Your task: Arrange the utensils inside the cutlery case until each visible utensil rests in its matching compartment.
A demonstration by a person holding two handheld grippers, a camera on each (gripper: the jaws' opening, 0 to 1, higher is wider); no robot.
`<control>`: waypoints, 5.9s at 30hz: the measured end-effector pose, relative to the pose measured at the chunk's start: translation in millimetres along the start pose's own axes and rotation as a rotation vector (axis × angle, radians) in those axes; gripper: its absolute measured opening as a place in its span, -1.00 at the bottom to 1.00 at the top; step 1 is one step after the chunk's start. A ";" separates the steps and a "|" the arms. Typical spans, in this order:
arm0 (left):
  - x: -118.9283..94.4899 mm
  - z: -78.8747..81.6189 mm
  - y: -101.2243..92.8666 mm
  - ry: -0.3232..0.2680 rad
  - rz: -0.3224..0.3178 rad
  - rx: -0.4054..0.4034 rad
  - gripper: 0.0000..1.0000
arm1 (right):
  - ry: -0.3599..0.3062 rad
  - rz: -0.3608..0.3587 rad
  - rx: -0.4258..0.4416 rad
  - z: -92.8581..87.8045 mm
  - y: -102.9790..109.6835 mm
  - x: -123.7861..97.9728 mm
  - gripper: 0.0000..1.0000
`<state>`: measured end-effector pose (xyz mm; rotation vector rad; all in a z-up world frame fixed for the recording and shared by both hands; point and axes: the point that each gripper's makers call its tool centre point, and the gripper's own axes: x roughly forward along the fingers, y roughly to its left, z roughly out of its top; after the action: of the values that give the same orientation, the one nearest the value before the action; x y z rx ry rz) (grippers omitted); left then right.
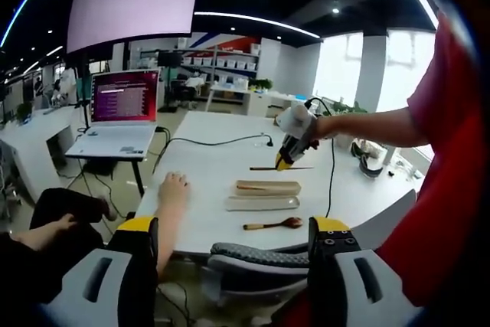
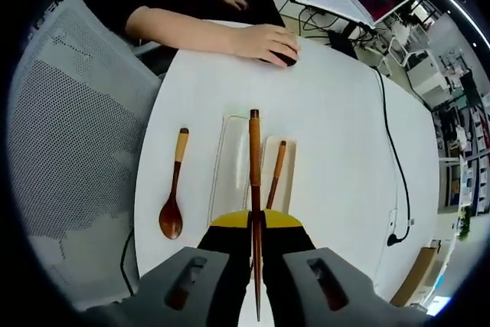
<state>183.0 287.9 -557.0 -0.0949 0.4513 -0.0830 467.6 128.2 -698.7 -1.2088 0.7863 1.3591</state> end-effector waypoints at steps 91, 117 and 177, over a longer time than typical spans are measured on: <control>2.3 10.1 -6.1 -0.025 -0.004 -0.016 0.71 | -0.137 0.028 0.200 -5.0 -42.5 33.4 -0.99; 0.9 12.5 -0.1 -0.040 0.040 -0.035 0.99 | -0.187 -0.001 0.230 -12.1 -46.5 52.3 -0.99; 2.8 5.3 -5.0 0.001 0.034 -0.020 0.87 | -0.063 0.030 0.317 -35.3 -22.6 93.7 -0.96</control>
<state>187.5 283.1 -552.9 -0.1068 0.4552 -0.0446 508.6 126.3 -792.7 -0.9047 0.9383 1.2357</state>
